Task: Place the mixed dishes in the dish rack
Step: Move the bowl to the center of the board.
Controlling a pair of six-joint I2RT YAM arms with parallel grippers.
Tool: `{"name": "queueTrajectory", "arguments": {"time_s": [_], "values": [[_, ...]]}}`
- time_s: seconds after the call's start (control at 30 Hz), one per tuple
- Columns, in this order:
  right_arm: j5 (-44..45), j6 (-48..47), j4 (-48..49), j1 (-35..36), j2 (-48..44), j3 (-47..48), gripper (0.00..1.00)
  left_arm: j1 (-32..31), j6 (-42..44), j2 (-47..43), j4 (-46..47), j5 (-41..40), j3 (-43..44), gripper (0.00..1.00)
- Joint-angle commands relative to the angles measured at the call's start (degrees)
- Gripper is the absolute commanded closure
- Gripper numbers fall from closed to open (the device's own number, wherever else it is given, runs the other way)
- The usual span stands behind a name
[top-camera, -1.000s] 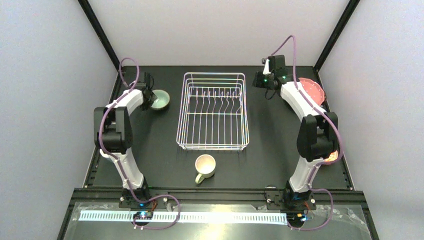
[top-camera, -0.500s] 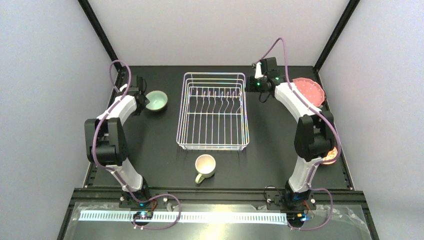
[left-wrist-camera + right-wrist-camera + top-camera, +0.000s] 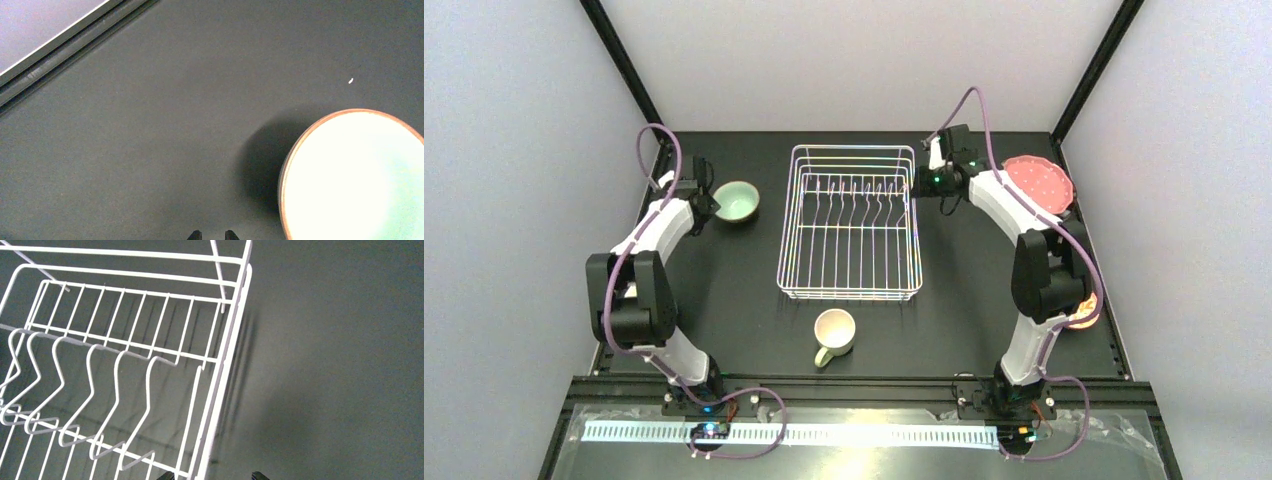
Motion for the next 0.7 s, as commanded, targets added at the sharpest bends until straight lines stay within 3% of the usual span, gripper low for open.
{"name": "queueTrajectory", "arguments": {"time_s": [0.0,0.47,0.57,0.67], "values": [[0.09,-0.83,-1.15,1.40,0.00,-1.35,0.12,0.53,-0.84,-2.98,-1.51,-1.12,-0.27,0.73],[1.49,-1.18,-0.94,3.70,1.72,-4.27,0.13,0.53,-0.67,-8.40,-1.29,2.30,-3.34,0.68],[1.47,-1.00,-1.02,4.00,2.30,-4.26,0.13,0.59,-0.09,-7.69,0.44,4.40,-3.57,0.61],[1.41,-0.87,-1.05,4.20,2.50,-3.90,0.13,0.56,0.71,-5.79,1.54,5.76,-2.74,0.47]]}}
